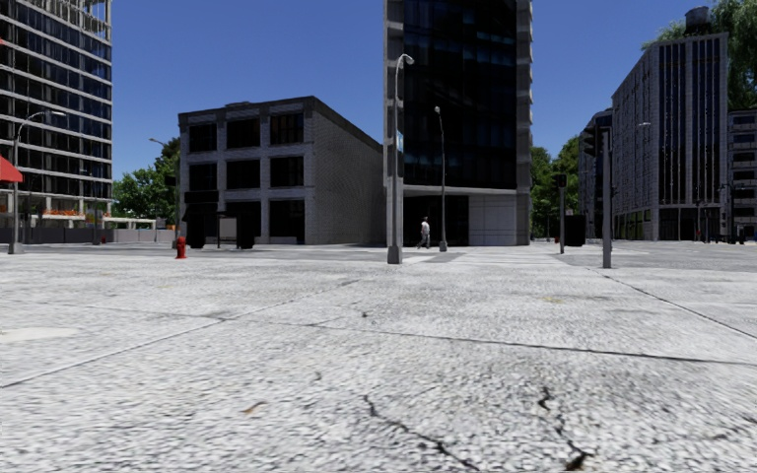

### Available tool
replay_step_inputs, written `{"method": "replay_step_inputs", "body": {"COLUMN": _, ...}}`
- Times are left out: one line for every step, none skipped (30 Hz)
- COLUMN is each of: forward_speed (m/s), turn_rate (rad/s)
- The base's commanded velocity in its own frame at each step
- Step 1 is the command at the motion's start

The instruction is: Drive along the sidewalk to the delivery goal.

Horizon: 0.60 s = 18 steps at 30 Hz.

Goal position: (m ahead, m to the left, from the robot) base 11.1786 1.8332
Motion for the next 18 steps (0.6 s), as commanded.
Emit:
{"method": "replay_step_inputs", "body": {"forward_speed": 2.00, "turn_rate": 0.24}}
{"method": "replay_step_inputs", "body": {"forward_speed": 2.00, "turn_rate": 0.28}}
{"method": "replay_step_inputs", "body": {"forward_speed": 2.00, "turn_rate": 0.29}}
{"method": "replay_step_inputs", "body": {"forward_speed": 2.00, "turn_rate": 0.29}}
{"method": "replay_step_inputs", "body": {"forward_speed": 2.00, "turn_rate": 0.29}}
{"method": "replay_step_inputs", "body": {"forward_speed": 2.00, "turn_rate": 0.29}}
{"method": "replay_step_inputs", "body": {"forward_speed": 2.00, "turn_rate": 0.29}}
{"method": "replay_step_inputs", "body": {"forward_speed": 2.00, "turn_rate": 0.29}}
{"method": "replay_step_inputs", "body": {"forward_speed": 2.00, "turn_rate": 0.29}}
{"method": "replay_step_inputs", "body": {"forward_speed": 2.00, "turn_rate": 0.29}}
{"method": "replay_step_inputs", "body": {"forward_speed": 2.00, "turn_rate": 0.29}}
{"method": "replay_step_inputs", "body": {"forward_speed": 2.00, "turn_rate": 0.29}}
{"method": "replay_step_inputs", "body": {"forward_speed": 2.00, "turn_rate": 0.29}}
{"method": "replay_step_inputs", "body": {"forward_speed": 2.00, "turn_rate": 0.29}}
{"method": "replay_step_inputs", "body": {"forward_speed": 2.00, "turn_rate": 0.29}}
{"method": "replay_step_inputs", "body": {"forward_speed": 2.00, "turn_rate": 0.00}}
{"method": "replay_step_inputs", "body": {"forward_speed": 2.00, "turn_rate": 0.00}}
{"method": "replay_step_inputs", "body": {"forward_speed": 2.00, "turn_rate": 0.00}}
